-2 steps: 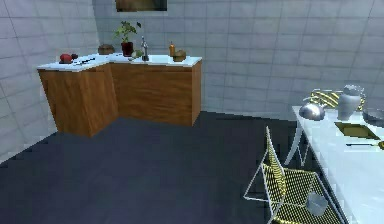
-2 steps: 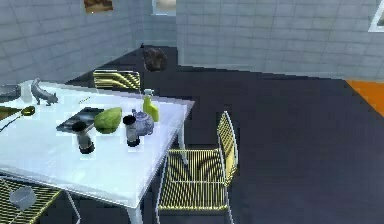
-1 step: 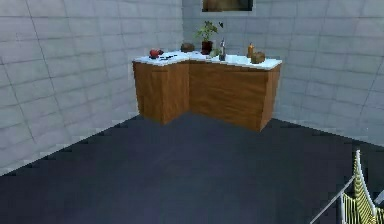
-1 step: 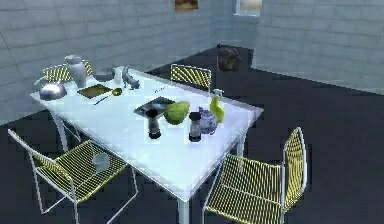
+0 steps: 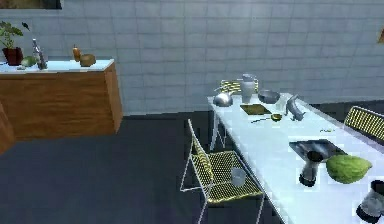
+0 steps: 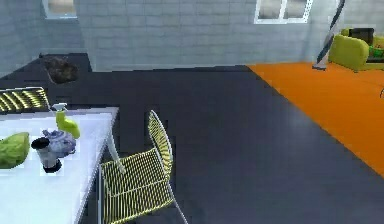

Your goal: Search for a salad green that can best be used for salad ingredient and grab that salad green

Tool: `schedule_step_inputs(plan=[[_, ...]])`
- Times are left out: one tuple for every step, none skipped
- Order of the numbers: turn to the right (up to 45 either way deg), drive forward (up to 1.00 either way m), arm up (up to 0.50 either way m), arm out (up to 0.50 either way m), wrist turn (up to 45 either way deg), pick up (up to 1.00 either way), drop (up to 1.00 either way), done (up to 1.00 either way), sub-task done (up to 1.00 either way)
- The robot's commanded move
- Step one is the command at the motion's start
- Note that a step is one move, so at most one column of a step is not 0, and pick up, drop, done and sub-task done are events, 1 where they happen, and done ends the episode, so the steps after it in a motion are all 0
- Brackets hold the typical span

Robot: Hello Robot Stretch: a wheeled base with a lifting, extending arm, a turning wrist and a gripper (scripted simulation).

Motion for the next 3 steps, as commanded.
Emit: schedule_step_inputs(plan=[[12.0,0.0,0.0,0.0,0.0,0.0,0.0,0.0,0.0],[0.0,0.5,0.0,0.0,0.0,0.0,0.0,0.0,0.0],[-33.0,0.0,0.0,0.0,0.0,0.0,0.0,0.0,0.0]])
